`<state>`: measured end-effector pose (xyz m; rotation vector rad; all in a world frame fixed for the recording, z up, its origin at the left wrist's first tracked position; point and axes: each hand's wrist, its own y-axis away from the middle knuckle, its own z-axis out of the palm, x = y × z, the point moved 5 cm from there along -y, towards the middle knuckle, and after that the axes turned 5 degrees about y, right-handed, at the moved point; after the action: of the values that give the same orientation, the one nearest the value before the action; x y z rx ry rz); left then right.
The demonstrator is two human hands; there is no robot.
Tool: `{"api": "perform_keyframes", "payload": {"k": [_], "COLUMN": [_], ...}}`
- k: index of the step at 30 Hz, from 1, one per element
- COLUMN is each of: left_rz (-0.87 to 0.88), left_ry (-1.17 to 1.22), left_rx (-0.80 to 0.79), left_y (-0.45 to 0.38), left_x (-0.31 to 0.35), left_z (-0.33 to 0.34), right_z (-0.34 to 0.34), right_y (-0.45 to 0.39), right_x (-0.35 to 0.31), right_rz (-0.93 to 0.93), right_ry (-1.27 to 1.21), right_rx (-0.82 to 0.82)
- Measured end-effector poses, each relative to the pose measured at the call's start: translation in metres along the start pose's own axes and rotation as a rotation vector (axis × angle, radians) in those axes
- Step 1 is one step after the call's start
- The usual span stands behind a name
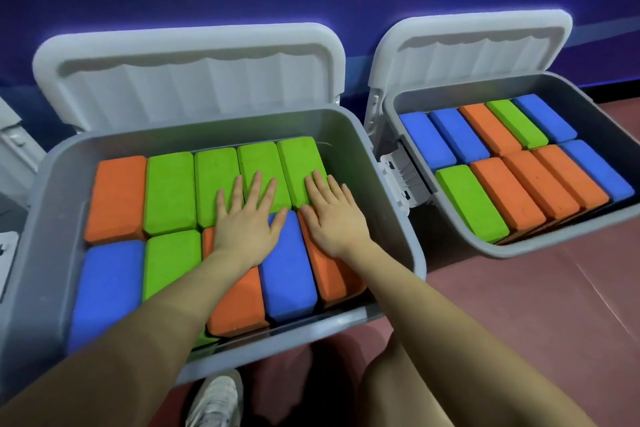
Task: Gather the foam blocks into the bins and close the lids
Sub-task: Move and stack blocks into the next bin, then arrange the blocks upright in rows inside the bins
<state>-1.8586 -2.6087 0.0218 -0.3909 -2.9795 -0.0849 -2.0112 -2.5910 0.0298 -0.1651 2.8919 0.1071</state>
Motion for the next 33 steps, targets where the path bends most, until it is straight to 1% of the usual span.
{"api": "perform_keyframes", "payload": {"k": [4,7,12,14,17,22,25,29,33], "left_rz": [-0.013,-0.02,0.009,0.005,-0.031,-0.121,-0.099,-0.115,-0.053], "left_ry": [0.009,-0.003,0.078,0.108,0.129,0.127,0.056,0.016,-0.059], "left_rx": [0.003,-0.022,-0.047,-0.005,0.108,0.204,0.271,0.275,0.419], "left_y": [-0.004,-0.008,0.0,0.009,0.034,0.074,0.1,0.137,0.179], "left_x": [0.003,0.003,-0.003,-0.009,-0.019,-0.054,-0.083,-0.137,-0.198], "left_z": [0.001,0.002,-0.008,-0.023,-0.052,-0.099,-0.128,-0.156,-0.187], "right_z": [0.003,0.001,-0.001,-0.002,-0.009,-0.026,-0.033,-0.041,-0.037], "right_y": [-0.005,-0.008,-0.004,0.002,0.007,0.007,0.011,0.015,0.023], "right_x": [0.002,0.001,-0.001,-0.007,-0.027,-0.083,-0.126,-0.198,-0.28], "right_rz": [-0.026,-0.014,-0.008,-0.014,-0.058,-0.176,-0.243,-0.336,-0.445], "right_ry": [0.061,0.044,0.069,0.099,0.088,0.011,-0.002,0.012,-0.019], "right_rx": [0.022,0.029,0.012,0.002,0.026,0.054,0.06,0.091,0.125]}}
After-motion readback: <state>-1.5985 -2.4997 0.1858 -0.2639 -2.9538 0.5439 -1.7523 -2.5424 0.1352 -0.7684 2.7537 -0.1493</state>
